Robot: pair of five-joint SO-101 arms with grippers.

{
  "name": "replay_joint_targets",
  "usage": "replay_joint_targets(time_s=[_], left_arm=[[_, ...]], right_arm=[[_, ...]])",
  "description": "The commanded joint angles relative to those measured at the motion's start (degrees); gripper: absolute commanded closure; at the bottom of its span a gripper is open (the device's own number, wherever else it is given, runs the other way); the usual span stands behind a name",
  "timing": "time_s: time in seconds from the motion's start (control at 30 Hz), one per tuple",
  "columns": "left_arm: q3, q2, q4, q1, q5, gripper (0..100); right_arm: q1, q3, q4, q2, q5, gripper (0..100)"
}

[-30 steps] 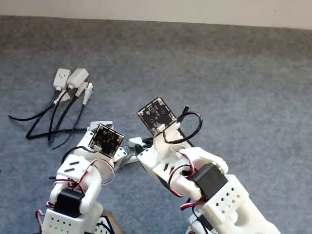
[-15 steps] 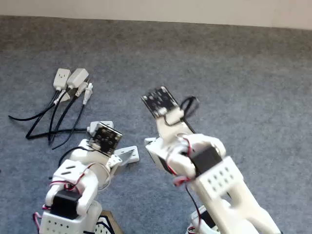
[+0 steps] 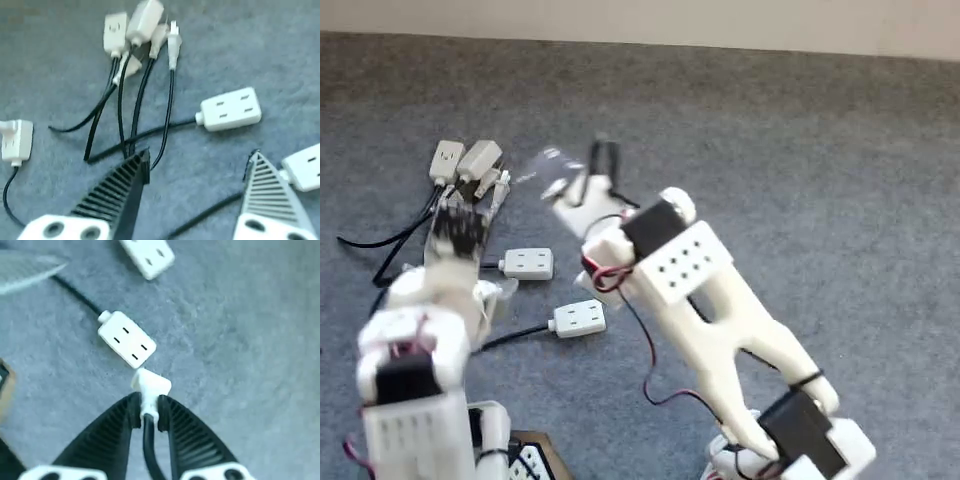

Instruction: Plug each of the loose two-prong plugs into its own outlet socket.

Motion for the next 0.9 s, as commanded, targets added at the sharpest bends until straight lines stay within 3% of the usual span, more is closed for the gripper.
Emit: replay_joint_targets(time_s=[0.0,0.13,0.33,0.5,0.7,0.87], left_arm=[[-11.56,20.62,-0.79,-5.32,-9.14,70],[-20.00,33.54,-0.79,-11.91,-19.60,70],[-34.42,46.37,5.54,-20.44,-33.23,70],[-43.74,53.14,6.95,-25.10,-33.76,70],[-42.68,59.47,6.59,-25.45,-33.93,70],[-39.43,62.37,-1.23,-26.86,-34.02,70]], right_arm=[[-1.19,-8.04,0.31,2.77,26.81,99.4],[-1.27,-9.01,0.75,6.02,39.03,99.4],[-1.54,-9.01,0.31,7.25,47.38,99.3],[-1.63,-8.75,-3.12,7.69,48.97,99.3],[-5.32,1.36,-12.62,7.60,48.53,99.3],[-6.64,7.78,-17.10,7.60,48.97,99.3]])
